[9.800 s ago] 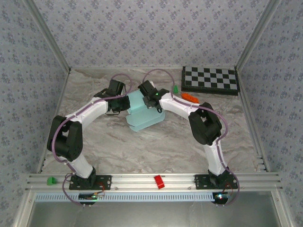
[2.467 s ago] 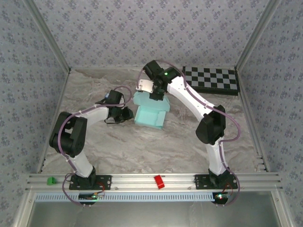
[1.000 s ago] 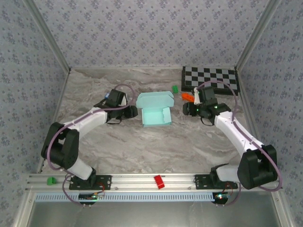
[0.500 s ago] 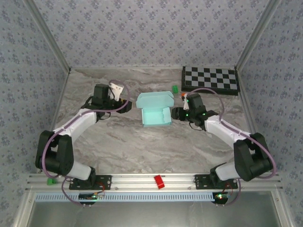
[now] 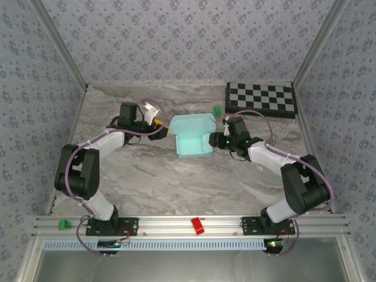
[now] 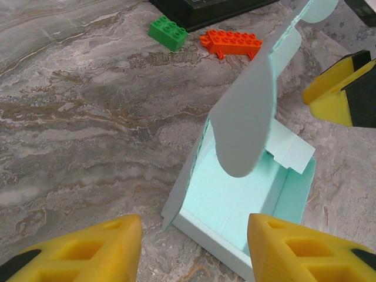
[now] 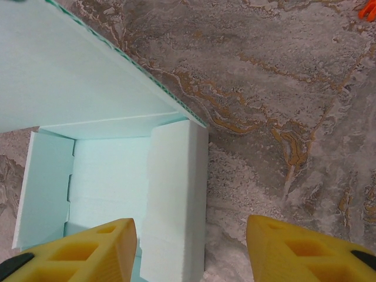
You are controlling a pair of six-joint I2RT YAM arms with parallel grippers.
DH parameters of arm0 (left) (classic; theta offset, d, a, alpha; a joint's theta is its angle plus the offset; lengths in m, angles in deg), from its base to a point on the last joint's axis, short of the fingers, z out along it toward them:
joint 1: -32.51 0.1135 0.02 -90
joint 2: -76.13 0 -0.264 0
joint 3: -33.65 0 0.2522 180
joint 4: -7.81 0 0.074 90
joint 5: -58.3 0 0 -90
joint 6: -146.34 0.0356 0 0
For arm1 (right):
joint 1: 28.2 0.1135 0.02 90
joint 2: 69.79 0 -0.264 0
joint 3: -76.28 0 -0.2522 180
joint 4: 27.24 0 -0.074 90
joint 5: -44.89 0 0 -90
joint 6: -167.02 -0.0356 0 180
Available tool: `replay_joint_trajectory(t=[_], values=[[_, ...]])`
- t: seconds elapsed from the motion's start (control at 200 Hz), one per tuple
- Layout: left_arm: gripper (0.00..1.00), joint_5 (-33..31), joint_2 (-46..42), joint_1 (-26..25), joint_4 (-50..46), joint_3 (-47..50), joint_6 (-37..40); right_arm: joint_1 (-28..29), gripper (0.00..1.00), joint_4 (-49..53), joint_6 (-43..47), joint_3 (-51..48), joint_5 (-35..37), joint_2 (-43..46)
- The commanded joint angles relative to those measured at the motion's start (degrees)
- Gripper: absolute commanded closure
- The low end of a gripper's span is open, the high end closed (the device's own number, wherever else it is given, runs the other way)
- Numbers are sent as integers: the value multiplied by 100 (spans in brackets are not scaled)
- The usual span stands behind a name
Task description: Fold the paper box
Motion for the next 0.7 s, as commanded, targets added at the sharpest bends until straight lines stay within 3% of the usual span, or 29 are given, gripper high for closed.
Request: replay_joint_trajectory(t=[0.0,0.695], values=[[51,528,183,18,289,-267,170,23,46,-77,-106,-12,30,-102],[69,725,852,18,947,-463,-414,52,47,-127,-201,9,82,-360]])
